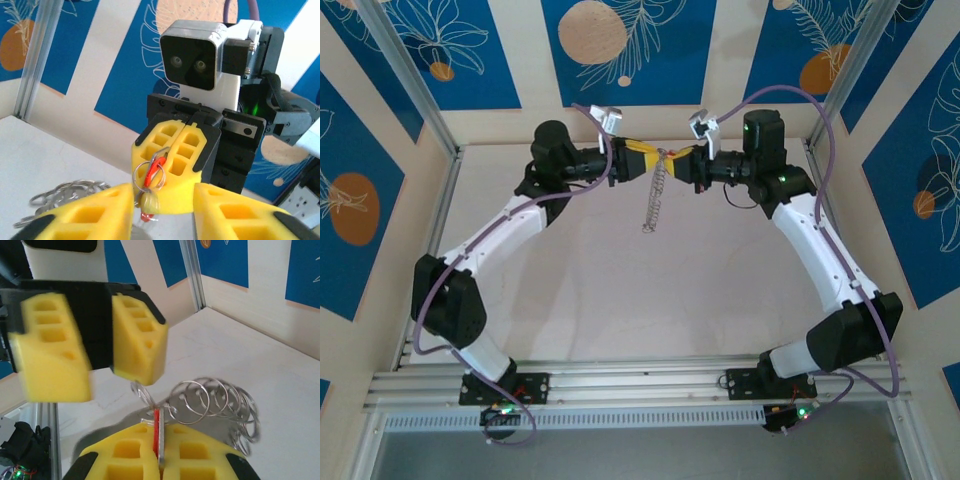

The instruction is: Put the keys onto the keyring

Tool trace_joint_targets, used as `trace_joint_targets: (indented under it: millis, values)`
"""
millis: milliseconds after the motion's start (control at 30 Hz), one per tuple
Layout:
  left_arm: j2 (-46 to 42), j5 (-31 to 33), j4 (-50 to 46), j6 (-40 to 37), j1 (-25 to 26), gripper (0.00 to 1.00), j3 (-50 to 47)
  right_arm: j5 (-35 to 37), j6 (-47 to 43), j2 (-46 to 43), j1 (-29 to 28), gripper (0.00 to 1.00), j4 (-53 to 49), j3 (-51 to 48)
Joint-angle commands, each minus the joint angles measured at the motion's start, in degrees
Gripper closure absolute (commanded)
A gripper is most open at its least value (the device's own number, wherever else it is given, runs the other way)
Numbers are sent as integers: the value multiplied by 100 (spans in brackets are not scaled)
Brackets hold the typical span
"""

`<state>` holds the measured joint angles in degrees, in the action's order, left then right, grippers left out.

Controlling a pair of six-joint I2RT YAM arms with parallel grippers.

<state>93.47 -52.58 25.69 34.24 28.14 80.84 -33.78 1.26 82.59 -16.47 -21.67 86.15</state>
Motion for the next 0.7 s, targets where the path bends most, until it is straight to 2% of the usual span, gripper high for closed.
trace_joint_targets:
  millis: [0,100,267,667]
  values:
    - [-310,224,240,-90,-21,53,-215,-172,-135,198,-13,100,-358,378]
    - [-449,323,300,-74,-124,43,-419,-176,-175,388,-32,100,-551,559]
    - [-717,460,374,-31,-349,34,-754,-135,-192,710,-48,100,-751,708]
    - [-1327,661,410,40,-833,27,-1558,-85,-3,1889,-354,100,-729,1166]
